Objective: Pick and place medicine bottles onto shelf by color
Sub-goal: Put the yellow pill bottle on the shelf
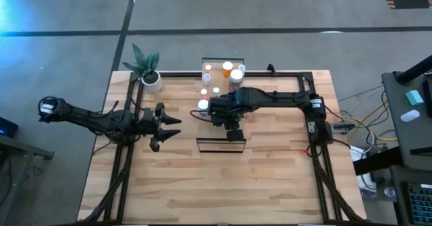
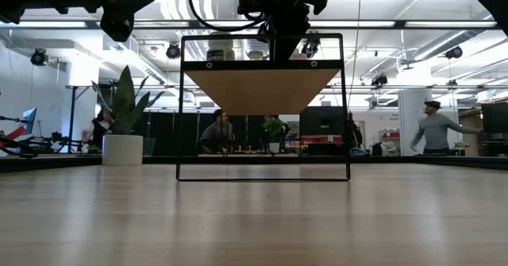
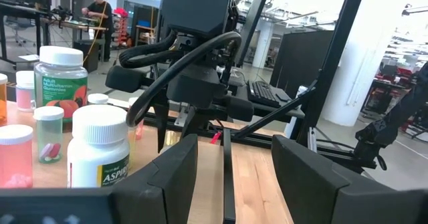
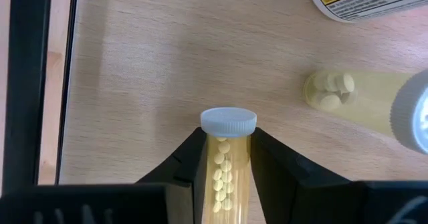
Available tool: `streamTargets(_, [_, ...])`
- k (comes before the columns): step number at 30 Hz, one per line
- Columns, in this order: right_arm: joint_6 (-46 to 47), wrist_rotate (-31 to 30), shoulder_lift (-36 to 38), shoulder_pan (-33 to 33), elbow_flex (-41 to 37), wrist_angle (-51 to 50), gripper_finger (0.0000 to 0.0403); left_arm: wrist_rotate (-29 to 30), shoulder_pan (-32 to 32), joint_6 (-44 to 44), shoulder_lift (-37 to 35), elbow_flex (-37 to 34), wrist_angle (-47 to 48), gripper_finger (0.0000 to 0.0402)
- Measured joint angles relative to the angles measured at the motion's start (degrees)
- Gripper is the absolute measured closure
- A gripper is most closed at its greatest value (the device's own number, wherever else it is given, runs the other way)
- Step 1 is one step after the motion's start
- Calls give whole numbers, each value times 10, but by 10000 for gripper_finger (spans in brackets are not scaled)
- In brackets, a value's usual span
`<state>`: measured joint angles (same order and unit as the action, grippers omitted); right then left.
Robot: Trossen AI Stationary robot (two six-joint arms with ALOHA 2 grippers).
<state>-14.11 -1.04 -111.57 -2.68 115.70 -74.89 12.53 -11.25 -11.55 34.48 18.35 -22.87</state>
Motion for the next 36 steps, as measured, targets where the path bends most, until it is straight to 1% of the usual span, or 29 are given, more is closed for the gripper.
streamTargets(8, [2,0,12,0,13,-7,306,0,0,0,0,0,0,226])
streamTargets(13, [21,1,50,0,15,-18,310,0,0,0,-1,0,-1,226])
streamTargets(17, [43,29,85,0,8,-19,311,0,0,0,-1,0,-1,226])
streamTargets(21, [64,42,145,6,-35,-5,311,0,0,0,-1,0,-1,226])
streamTargets(24, [85,42,207,14,-107,49,312,0,0,0,-1,0,-1,226])
streamTargets(27, [94,41,285,24,-215,164,312,0,0,1,-1,0,-2,226])
streamTargets(31, [99,41,388,31,-389,371,312,0,0,1,-1,0,-2,226])
streamTargets(36, [98,39,463,31,-593,657,312,0,0,1,0,0,-2,226])
